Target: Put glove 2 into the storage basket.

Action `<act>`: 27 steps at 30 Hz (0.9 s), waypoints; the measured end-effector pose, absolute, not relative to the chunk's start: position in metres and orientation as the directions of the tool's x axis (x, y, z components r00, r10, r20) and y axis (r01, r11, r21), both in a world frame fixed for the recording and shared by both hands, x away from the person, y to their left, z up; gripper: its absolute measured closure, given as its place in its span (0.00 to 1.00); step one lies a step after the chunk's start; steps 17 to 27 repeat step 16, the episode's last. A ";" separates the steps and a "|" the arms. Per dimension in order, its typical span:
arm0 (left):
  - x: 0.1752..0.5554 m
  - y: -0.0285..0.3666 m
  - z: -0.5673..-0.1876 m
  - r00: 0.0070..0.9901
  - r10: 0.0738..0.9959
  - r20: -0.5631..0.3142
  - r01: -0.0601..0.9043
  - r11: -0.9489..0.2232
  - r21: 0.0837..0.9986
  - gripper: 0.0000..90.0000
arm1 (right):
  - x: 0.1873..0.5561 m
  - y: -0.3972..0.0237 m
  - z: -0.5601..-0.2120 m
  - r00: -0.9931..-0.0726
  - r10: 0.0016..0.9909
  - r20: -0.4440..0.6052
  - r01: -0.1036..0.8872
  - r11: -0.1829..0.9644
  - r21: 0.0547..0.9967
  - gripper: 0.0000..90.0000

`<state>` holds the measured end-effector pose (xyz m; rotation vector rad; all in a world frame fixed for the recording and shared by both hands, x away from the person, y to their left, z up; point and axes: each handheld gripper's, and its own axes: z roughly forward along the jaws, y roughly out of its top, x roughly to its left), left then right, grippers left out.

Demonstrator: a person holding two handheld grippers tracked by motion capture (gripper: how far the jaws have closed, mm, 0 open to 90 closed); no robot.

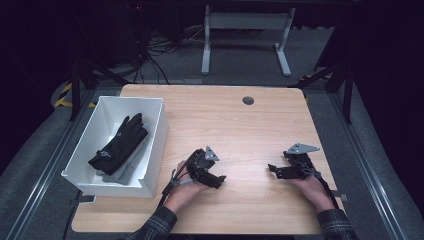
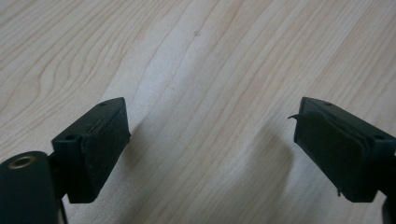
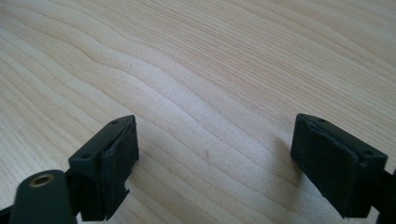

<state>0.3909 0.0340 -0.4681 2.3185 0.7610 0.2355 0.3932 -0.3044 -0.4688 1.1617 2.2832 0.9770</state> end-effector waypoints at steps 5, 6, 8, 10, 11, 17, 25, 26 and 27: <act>0.389 0.034 -0.474 0.820 0.572 -0.017 0.430 -0.596 0.678 0.06 | 0.393 -0.304 -0.469 -0.577 0.816 -0.033 0.539 0.411 0.735 0.17; 0.388 0.035 -0.475 0.821 0.570 -0.017 0.423 -0.589 0.689 0.05 | 0.393 -0.304 -0.469 -0.577 0.816 -0.033 0.539 0.411 0.735 0.17; 0.388 0.036 -0.476 0.822 0.569 -0.017 0.420 -0.586 0.693 0.03 | 0.393 -0.304 -0.469 -0.578 0.816 -0.033 0.539 0.411 0.735 0.17; 0.388 0.036 -0.476 0.824 0.567 -0.017 0.419 -0.589 0.691 0.03 | 0.393 -0.304 -0.469 -0.577 0.816 -0.034 0.539 0.412 0.735 0.17; 0.388 0.036 -0.476 0.824 0.567 -0.016 0.419 -0.589 0.691 0.03 | 0.393 -0.304 -0.469 -0.577 0.816 -0.034 0.539 0.412 0.735 0.17; 0.388 0.036 -0.476 0.824 0.566 -0.016 0.417 -0.589 0.692 0.03 | 0.393 -0.304 -0.469 -0.578 0.816 -0.034 0.538 0.412 0.735 0.17; 0.388 0.036 -0.476 0.824 0.566 -0.016 0.417 -0.589 0.692 0.03 | 0.393 -0.304 -0.469 -0.578 0.816 -0.034 0.538 0.412 0.735 0.17; 0.388 0.036 -0.476 0.824 0.566 -0.016 0.417 -0.589 0.692 0.03 | 0.393 -0.304 -0.469 -0.578 0.816 -0.034 0.538 0.412 0.735 0.17; 0.388 0.036 -0.476 0.824 0.566 -0.016 0.417 -0.589 0.692 0.03 | 0.393 -0.304 -0.469 -0.578 0.816 -0.034 0.538 0.412 0.735 0.17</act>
